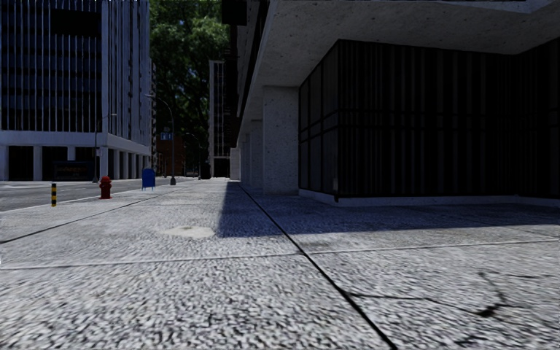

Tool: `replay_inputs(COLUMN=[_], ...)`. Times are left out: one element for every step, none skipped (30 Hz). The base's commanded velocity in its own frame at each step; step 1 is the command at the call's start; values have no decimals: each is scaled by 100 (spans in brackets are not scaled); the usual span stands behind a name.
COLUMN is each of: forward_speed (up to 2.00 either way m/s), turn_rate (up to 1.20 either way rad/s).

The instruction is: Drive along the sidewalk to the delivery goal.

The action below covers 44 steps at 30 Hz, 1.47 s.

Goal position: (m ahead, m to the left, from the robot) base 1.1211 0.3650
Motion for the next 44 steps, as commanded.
replay_inputs(forward_speed=[137,137,137,136,136,135,135,135,135,134,133,127,120,113,0,0,0,0,0,0,0,0,0,0,0,0,0,0,0,0,0,0,0,0,0,0,0,0,0,0,0,0,0,0], turn_rate=[41,41,41,41,41,41,41,41,41,28,12,0,0,0,0,0,0,0,0,0,0,0,0,0,0,0,0,0,0,0,0,0,0,0,0,0,0,0,0,0,0,0,0,0])
